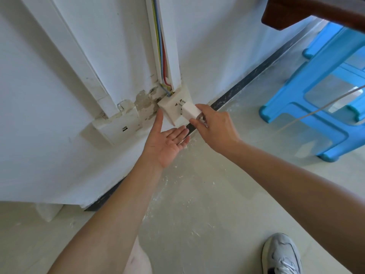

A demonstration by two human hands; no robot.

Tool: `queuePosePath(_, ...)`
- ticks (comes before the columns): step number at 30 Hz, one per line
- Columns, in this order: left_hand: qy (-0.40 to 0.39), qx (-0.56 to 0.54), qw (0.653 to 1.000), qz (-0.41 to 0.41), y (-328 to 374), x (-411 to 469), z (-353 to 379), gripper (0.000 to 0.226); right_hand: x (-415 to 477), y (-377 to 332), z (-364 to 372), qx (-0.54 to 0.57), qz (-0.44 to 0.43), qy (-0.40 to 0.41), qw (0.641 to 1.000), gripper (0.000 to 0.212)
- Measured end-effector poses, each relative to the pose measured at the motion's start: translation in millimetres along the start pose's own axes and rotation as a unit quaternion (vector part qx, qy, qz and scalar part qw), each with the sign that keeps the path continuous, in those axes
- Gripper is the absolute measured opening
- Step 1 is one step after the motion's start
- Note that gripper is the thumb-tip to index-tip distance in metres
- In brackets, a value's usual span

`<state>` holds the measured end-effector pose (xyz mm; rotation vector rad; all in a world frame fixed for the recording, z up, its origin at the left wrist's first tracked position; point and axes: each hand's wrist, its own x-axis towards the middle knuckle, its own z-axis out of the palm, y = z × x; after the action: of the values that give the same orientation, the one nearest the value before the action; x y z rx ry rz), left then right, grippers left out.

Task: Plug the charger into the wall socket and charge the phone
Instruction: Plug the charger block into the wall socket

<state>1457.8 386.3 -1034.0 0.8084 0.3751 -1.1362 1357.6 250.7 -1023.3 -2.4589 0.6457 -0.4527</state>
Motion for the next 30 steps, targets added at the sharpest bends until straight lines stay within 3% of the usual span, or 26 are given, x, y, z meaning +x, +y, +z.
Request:
queuePosePath(5, 0.018, -0.061, 0.998, 0.03, 4.4, 9.7, 2.8, 0.082, 5.2, -4.2, 0.0, -0.004, -0.002, 0.0, 1.0, 0.047)
queuePosePath(9, 0.033, -0.049, 0.997, 0.047, 0.8, 13.3, 6.9, 0.079, 5.7, -1.5, -2.8, -0.006, -0.006, -0.008, 1.0, 0.048)
queuePosePath(16, 0.049, 0.03, 0.998, 0.039, 6.9, 17.9, 10.0, 0.076, 11.0, -1.6, -0.2, -0.01, -0.018, -0.006, 1.0, 0.048)
queuePosePath(23, 0.092, 0.126, 0.987, 0.041, 12.6, 18.1, 4.5, 0.089, 14.8, -3.3, -1.5, -0.022, -0.033, -0.006, 0.999, 0.045)
queuePosePath(30, 0.098, 0.163, 0.98, 0.052, 14.0, 22.2, 1.5, 0.088, 15.8, -13.1, -1.1, -0.117, -0.061, -0.031, 0.991, 0.035)
